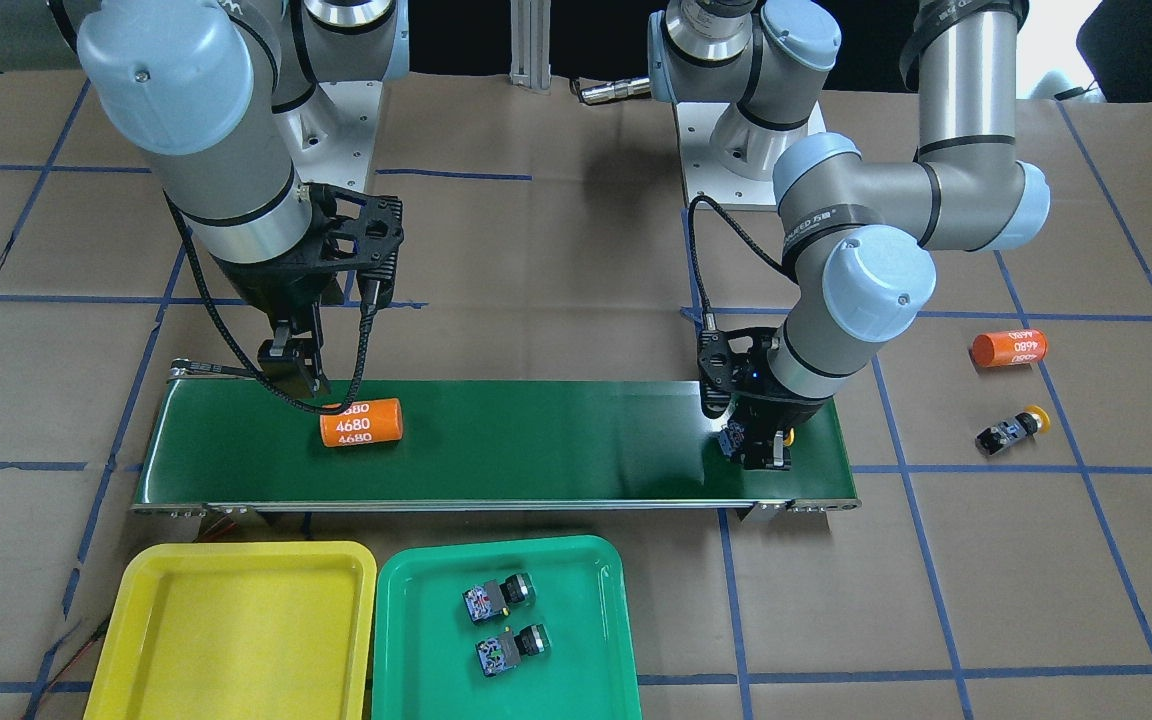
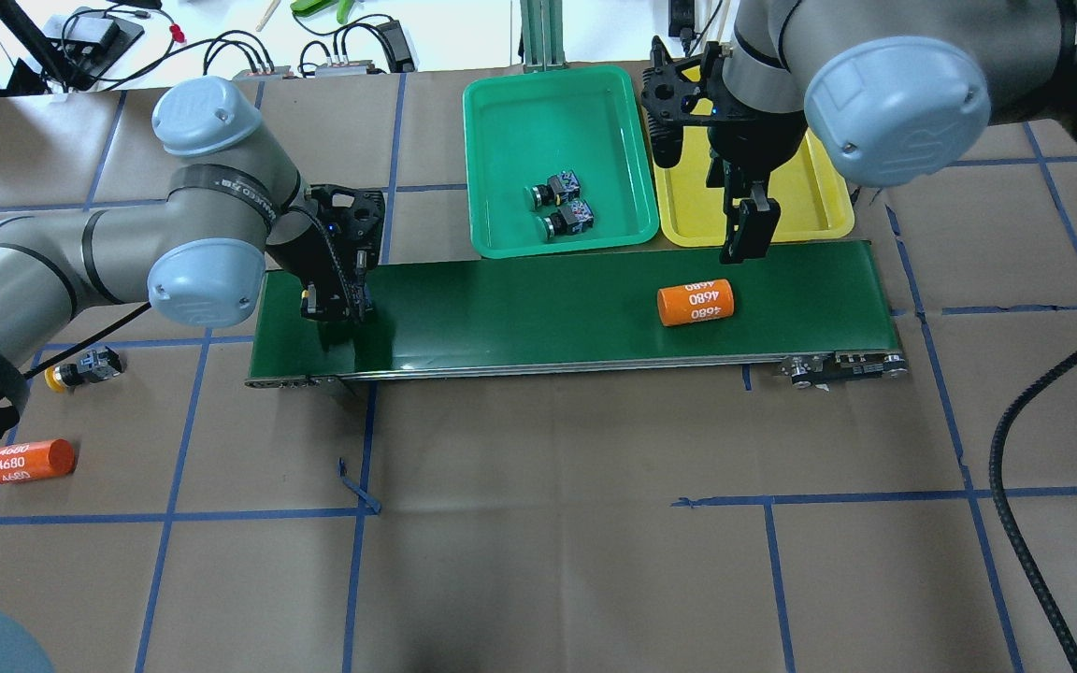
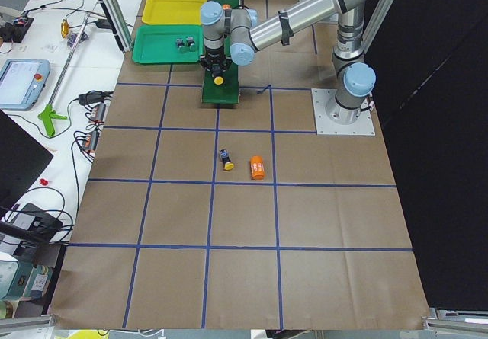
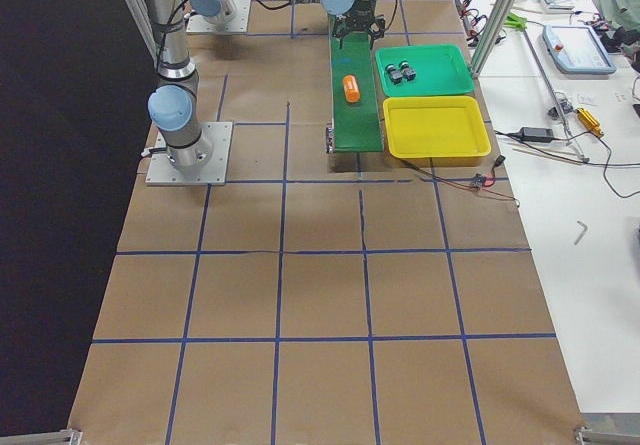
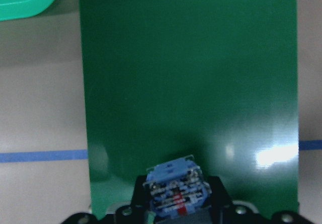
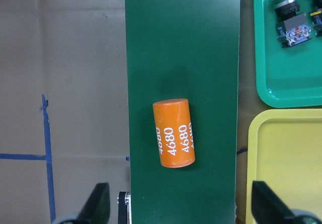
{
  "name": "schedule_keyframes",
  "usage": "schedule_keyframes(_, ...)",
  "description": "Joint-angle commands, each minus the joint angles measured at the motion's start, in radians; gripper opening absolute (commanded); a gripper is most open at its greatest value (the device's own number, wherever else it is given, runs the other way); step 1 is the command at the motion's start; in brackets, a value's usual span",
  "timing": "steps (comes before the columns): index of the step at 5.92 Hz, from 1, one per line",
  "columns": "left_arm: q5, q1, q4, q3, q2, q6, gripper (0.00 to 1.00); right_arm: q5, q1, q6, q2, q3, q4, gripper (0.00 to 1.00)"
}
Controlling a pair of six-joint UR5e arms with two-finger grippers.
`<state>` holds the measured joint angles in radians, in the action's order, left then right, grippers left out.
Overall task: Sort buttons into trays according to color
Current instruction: 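Place a yellow-capped button on the belt with the left gripper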
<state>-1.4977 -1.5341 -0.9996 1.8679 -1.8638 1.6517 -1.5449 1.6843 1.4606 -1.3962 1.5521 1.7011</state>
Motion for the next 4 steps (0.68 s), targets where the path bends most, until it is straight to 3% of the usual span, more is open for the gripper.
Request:
schedule_keyframes(1, -0.004, -0.003, -0.001, 0.011, 0.000, -0.004, 0.99, 0.000, 0.000, 0.000, -0.001, 0.002, 0.000, 1.00)
schedule_keyframes(3, -0.003, 0.044, -0.017, -0.003, 0.035, -0.050, 0.99, 0.000, 0.000, 0.000, 0.000, 0.003, 0.000, 1.00)
schedule_keyframes(4, -0.003, 0.155, -0.090, -0.001, 0.084, -0.087, 0.99, 0.000, 0.000, 0.000, 0.002, 0.003, 0.000, 1.00)
